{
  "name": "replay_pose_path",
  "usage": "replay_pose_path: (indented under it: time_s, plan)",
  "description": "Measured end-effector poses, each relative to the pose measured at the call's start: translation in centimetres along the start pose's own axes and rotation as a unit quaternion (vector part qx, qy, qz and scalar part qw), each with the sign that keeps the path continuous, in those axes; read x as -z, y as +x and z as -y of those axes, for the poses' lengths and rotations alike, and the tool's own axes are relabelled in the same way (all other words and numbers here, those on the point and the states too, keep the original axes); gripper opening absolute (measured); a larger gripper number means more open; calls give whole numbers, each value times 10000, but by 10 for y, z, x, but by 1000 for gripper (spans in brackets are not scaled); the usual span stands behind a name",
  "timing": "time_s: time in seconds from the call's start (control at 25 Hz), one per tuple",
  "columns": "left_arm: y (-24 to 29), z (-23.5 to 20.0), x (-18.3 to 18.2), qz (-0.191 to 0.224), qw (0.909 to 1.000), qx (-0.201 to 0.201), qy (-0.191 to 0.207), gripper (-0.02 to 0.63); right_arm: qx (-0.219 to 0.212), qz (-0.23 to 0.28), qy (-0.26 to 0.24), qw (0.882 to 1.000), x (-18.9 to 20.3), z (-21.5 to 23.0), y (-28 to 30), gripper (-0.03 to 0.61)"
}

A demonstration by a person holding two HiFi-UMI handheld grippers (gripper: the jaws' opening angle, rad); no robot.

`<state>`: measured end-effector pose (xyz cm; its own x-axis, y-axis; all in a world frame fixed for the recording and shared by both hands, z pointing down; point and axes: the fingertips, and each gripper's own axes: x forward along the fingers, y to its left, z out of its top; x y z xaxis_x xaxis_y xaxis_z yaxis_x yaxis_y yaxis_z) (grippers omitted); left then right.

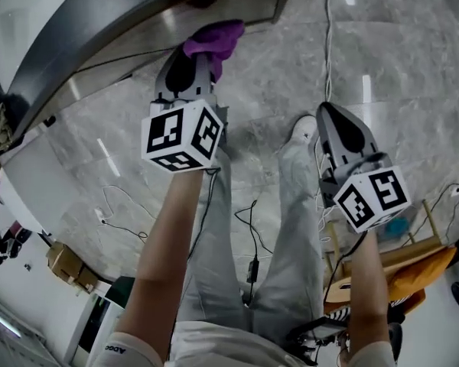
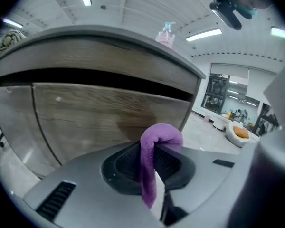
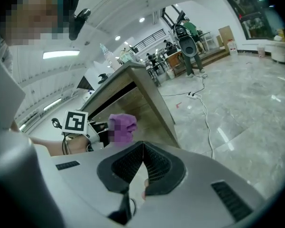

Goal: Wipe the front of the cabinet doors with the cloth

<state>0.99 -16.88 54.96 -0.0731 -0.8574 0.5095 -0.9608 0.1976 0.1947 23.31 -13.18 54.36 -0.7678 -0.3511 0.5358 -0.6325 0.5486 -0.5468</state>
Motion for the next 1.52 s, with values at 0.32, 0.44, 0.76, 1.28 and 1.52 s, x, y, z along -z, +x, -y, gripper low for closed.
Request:
replay_pose_path:
  time_s: [0.32, 0.44, 0.76, 1.28, 1.52]
  plan:
    - [80, 79, 13, -200, 9990, 344, -180, 52, 72, -114, 288, 9995, 21, 43, -17, 26]
    - [95, 68, 17, -260, 9992, 186, -258, 52, 133, -128, 319, 9993, 25, 53, -14, 26]
    - [92, 31, 22, -366, 9986, 364, -71, 52, 464, 64, 378, 9982, 12, 67, 8, 26]
    - [36, -139, 54, -848, 9958, -142, 322, 52, 189, 89, 258, 9994, 37, -24, 96, 26]
    - [20, -186, 60, -922, 9938, -590, 186, 52, 155, 91, 195, 9996, 39, -39, 107, 26]
